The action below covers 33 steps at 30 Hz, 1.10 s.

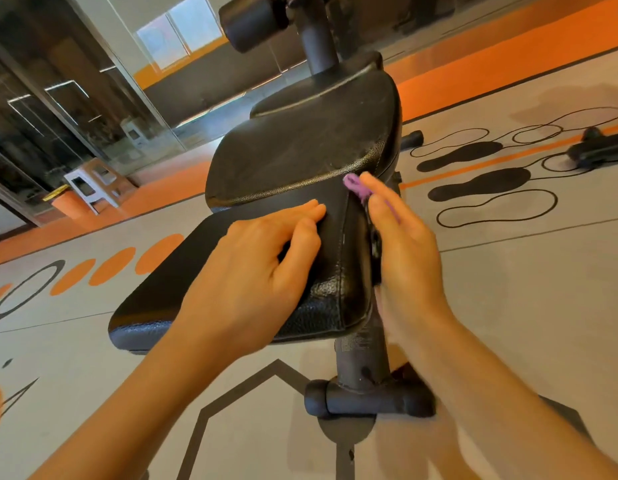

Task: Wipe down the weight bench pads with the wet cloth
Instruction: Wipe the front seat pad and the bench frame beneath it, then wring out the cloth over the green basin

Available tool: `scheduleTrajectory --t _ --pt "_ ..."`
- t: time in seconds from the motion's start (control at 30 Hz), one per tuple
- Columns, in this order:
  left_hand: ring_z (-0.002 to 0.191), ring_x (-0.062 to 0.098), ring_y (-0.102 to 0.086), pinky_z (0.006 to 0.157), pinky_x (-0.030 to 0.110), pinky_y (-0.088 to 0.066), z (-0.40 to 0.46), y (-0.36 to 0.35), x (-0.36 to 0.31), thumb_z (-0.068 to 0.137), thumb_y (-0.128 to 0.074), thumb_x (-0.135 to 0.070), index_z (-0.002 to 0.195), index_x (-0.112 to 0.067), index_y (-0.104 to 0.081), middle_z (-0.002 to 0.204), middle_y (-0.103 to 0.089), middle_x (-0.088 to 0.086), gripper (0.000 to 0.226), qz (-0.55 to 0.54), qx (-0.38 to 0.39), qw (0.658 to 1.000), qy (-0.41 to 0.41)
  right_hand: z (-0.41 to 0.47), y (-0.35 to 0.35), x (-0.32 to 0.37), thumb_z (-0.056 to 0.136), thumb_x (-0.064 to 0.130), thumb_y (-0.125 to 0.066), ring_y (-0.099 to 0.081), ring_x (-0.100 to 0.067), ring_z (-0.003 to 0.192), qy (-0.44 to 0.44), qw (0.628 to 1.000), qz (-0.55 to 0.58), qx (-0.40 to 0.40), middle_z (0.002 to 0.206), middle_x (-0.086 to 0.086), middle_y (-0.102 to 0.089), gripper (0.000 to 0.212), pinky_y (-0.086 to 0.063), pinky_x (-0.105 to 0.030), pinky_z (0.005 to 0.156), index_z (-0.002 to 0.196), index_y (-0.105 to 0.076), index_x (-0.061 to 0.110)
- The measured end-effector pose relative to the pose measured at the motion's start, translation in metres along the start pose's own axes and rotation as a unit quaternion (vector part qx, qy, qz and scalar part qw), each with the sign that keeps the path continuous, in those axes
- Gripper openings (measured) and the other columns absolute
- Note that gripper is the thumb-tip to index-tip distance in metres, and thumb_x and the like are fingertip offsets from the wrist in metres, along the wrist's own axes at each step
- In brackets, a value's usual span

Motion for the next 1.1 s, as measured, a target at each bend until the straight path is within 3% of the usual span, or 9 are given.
scheduleTrajectory --t 0.17,0.3,0.37,0.5,0.63,0.8,0.93,1.0,1.1 --pt "0.115 -0.004 -0.052 0.082 -0.004 -0.035 -0.002 0.005 -0.010 0.092 -0.021 -0.053 0.127 -0.036 -0.063 0.136 -0.058 -0.023 0.058 0.026 0.007 1.000 0.011 -0.032 0.003 0.008 0.095 0.031 -0.046 -0.058 -0.001 0.113 -0.008 0.996 -0.091 -0.012 0.121 0.020 -0.062 0.031 -0.052 -0.034 0.095 0.122 -0.060 0.036" --pt "0.090 0.005 -0.060 0.081 0.018 -0.044 -0.002 0.002 -0.006 0.094 -0.022 -0.051 0.108 -0.021 -0.068 0.101 -0.072 -0.008 0.057 0.028 -0.011 0.999 -0.009 -0.100 0.003 0.011 0.082 0.043 -0.051 -0.062 0.016 0.080 0.052 0.990 -0.126 -0.021 0.110 0.035 -0.062 0.035 -0.050 -0.006 0.057 0.116 -0.060 0.047" --pt "0.086 0.004 -0.060 0.076 0.018 -0.046 -0.003 0.002 -0.005 0.095 -0.025 -0.050 0.106 -0.023 -0.069 0.091 -0.071 -0.008 0.053 0.004 -0.022 1.000 -0.016 -0.113 0.004 0.011 0.082 0.041 -0.050 -0.058 0.020 0.090 0.109 0.975 -0.191 -0.012 0.121 0.034 -0.056 0.038 -0.044 0.004 0.061 0.120 -0.055 0.045" --pt "0.103 0.002 -0.057 0.078 0.025 -0.055 -0.006 0.005 -0.004 0.098 -0.032 -0.044 0.114 -0.026 -0.067 0.113 -0.070 -0.009 0.043 -0.037 -0.041 0.998 -0.031 -0.118 -0.004 0.023 0.086 0.040 -0.057 -0.047 0.019 0.114 0.062 0.970 -0.227 -0.060 0.123 0.036 -0.054 0.031 -0.039 0.006 0.075 0.114 -0.055 0.054" --pt "0.136 0.006 -0.045 0.107 0.025 -0.039 -0.010 0.015 -0.005 0.102 -0.037 -0.036 0.140 -0.024 -0.053 0.147 -0.052 -0.007 0.043 -0.079 -0.025 0.996 -0.042 -0.128 -0.023 0.045 0.082 0.031 -0.054 -0.050 0.020 0.109 -0.024 0.954 -0.262 -0.141 0.115 0.036 -0.059 0.033 -0.038 0.008 0.073 0.109 -0.063 0.048" --pt "0.148 0.008 -0.025 0.121 0.020 -0.018 -0.036 0.036 0.000 0.101 -0.039 -0.028 0.146 -0.019 -0.045 0.157 -0.037 -0.004 0.047 -0.119 0.054 0.991 -0.043 -0.143 -0.055 0.076 0.085 0.027 -0.049 -0.059 0.019 0.085 -0.125 0.912 -0.355 -0.166 0.094 0.017 -0.068 0.034 -0.039 0.007 0.069 0.114 -0.066 0.029" --pt "0.146 0.002 -0.025 0.116 0.016 -0.025 -0.077 0.058 0.003 0.100 -0.047 -0.024 0.144 -0.024 -0.048 0.156 -0.038 -0.009 0.044 -0.149 0.105 0.983 0.002 -0.162 -0.080 0.087 0.085 0.029 -0.049 -0.057 -0.006 0.105 -0.189 0.906 -0.330 -0.182 0.116 0.015 -0.065 0.035 -0.048 -0.005 0.083 0.115 -0.062 0.043" --pt "0.139 0.010 -0.043 0.104 0.021 -0.038 -0.097 0.070 0.002 0.099 -0.051 -0.024 0.141 -0.025 -0.052 0.152 -0.044 -0.008 0.042 -0.154 0.130 0.979 0.023 -0.171 -0.094 0.092 0.089 0.024 -0.048 -0.052 -0.007 0.123 -0.212 0.913 -0.302 -0.176 0.126 0.012 -0.062 0.034 -0.043 -0.019 0.101 0.117 -0.062 0.038" --pt "0.121 0.017 -0.062 0.090 0.025 -0.049 -0.119 0.090 -0.004 0.096 -0.054 -0.024 0.136 -0.026 -0.057 0.144 -0.055 -0.005 0.040 -0.152 0.162 0.974 0.034 -0.184 -0.116 0.101 0.090 0.027 -0.046 -0.042 -0.006 0.132 -0.240 0.904 -0.305 -0.179 0.128 0.015 -0.060 0.034 -0.035 -0.026 0.108 0.118 -0.061 0.039"
Point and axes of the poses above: each hand's wrist, its own z-axis towards the middle knuckle, its own y-axis out of the back of the hand, x = y × z, the point moved 1 cm from there along z, towards the middle knuckle
